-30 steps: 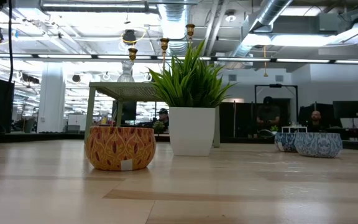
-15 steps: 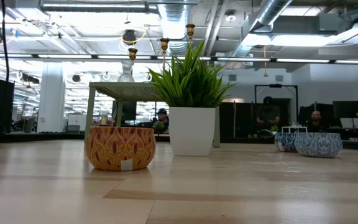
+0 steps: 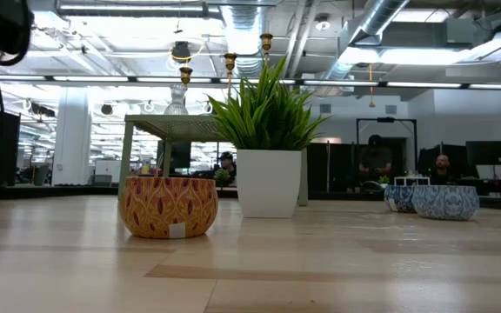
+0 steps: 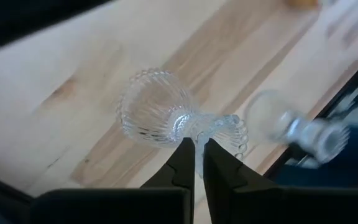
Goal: Pick & Place candle stick holders
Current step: Put the left glass candle holder on the shelf aligned with the other glass candle holder
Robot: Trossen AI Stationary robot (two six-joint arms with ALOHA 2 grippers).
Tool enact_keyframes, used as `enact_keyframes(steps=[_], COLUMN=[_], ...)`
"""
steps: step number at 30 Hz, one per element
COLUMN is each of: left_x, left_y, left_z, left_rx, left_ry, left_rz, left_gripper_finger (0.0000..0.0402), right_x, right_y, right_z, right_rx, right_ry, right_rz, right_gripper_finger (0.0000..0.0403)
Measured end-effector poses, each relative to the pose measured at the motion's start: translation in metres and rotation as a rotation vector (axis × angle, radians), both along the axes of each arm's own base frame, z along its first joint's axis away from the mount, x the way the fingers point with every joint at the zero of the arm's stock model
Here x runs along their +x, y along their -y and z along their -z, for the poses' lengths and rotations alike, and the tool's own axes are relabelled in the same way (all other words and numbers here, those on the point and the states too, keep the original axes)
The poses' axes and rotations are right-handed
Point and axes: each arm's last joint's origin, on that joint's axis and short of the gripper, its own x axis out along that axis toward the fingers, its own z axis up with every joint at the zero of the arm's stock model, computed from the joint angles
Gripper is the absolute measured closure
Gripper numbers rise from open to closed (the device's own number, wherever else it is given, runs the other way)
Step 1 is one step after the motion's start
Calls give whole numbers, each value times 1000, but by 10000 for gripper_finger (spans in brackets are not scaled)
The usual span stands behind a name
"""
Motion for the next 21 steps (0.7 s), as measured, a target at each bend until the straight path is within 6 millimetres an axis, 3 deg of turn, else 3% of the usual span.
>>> enact_keyframes(steps=[8,21], left_x=[5,33], left_y=[-15,-46], left_z=[-14,-77], left_rx=[-54,-74], left_ry=[88,346], left_rz=[-207,-565], left_gripper_finger=[390,391], right_x=[-1,-1], right_y=[0,0], right_z=[1,2], right_rx=[-6,-7], right_ry=[-19,-24], right_rz=[1,0], right_gripper_finger=[92,92])
